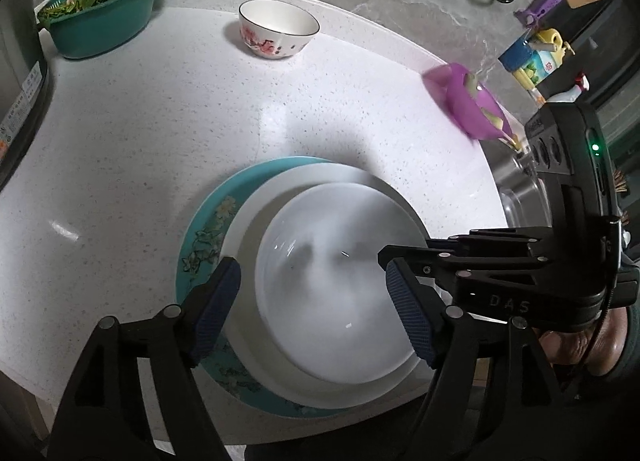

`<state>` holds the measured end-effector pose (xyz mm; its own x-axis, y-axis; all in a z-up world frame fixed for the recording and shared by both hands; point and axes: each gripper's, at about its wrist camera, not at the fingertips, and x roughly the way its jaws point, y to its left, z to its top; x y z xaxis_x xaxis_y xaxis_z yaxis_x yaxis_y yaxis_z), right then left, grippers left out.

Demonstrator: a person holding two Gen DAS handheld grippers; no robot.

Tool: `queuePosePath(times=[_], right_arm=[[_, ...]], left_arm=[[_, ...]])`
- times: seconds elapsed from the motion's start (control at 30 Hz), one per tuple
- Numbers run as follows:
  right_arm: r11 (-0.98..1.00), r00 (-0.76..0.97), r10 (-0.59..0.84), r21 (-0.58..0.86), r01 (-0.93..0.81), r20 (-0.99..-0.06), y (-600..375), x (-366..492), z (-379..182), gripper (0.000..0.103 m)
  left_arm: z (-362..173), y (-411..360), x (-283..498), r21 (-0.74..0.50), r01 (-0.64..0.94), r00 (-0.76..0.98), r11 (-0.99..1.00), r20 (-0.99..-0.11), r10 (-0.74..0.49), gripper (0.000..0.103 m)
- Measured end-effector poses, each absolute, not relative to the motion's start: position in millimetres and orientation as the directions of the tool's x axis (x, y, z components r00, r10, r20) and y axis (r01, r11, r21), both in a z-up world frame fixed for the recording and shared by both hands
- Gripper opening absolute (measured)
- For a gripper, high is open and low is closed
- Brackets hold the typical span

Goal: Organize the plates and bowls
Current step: 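Open both tools and move them to the pink-flowered white bowl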

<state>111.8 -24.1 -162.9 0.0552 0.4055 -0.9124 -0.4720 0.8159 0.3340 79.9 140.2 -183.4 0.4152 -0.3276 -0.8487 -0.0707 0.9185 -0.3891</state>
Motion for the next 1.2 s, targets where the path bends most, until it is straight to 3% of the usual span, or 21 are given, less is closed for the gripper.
queuePosePath(times=[0.03, 0.1, 0.27, 0.33, 0.47, 0.6, 0.8, 0.9, 1.2], right_arm=[[0.814, 0.058, 0.409, 0.336, -0.473, -0.911, -24, 111, -161, 0.024], [0.813, 0.067, 0.419, 0.341, -0.472, -0.905, -28, 110, -153, 0.044], [0.797, 0.097, 0.509, 0.426, -0.429, -0.855, -53, 117, -123, 0.071], [0.782, 0.11, 0.553, 0.47, -0.409, -0.826, -62, 124, -111, 0.081], [0.724, 0.152, 0.662, 0.574, -0.383, -0.734, -88, 155, -78, 0.103], [0.69, 0.196, 0.719, 0.649, -0.321, -0.667, -114, 199, -60, 0.103], [0.696, 0.242, 0.718, 0.656, -0.293, -0.653, -118, 278, -55, 0.103], [0.708, 0.236, 0.705, 0.642, -0.294, -0.669, -106, 311, -64, 0.102], [0.735, 0.121, 0.668, 0.624, -0.266, -0.734, -56, 378, -130, 0.082]], left_arm=[[-180, 142, 80, -0.395, -0.071, 0.414, 0.916, -0.847, -0.333, 0.074], [-172, 146, 80, -0.428, -0.071, 0.42, 0.901, -0.832, -0.362, 0.076], [-145, 167, 96, -0.485, -0.053, 0.461, 0.873, -0.787, -0.41, 0.091], [-139, 183, 112, -0.489, -0.069, 0.485, 0.869, -0.778, -0.4, 0.103], [-130, 213, 153, -0.445, -0.077, 0.51, 0.892, -0.786, -0.348, 0.103], [-120, 234, 203, -0.326, -0.062, 0.563, 0.943, -0.792, -0.236, 0.103], [-134, 262, 293, -0.366, -0.164, 0.48, 0.916, -0.841, -0.251, 0.103], [-149, 262, 336, -0.326, -0.168, 0.454, 0.93, -0.863, -0.221, 0.102], [-212, 255, 425, -0.244, -0.149, 0.365, 0.958, -0.914, -0.176, 0.101]])
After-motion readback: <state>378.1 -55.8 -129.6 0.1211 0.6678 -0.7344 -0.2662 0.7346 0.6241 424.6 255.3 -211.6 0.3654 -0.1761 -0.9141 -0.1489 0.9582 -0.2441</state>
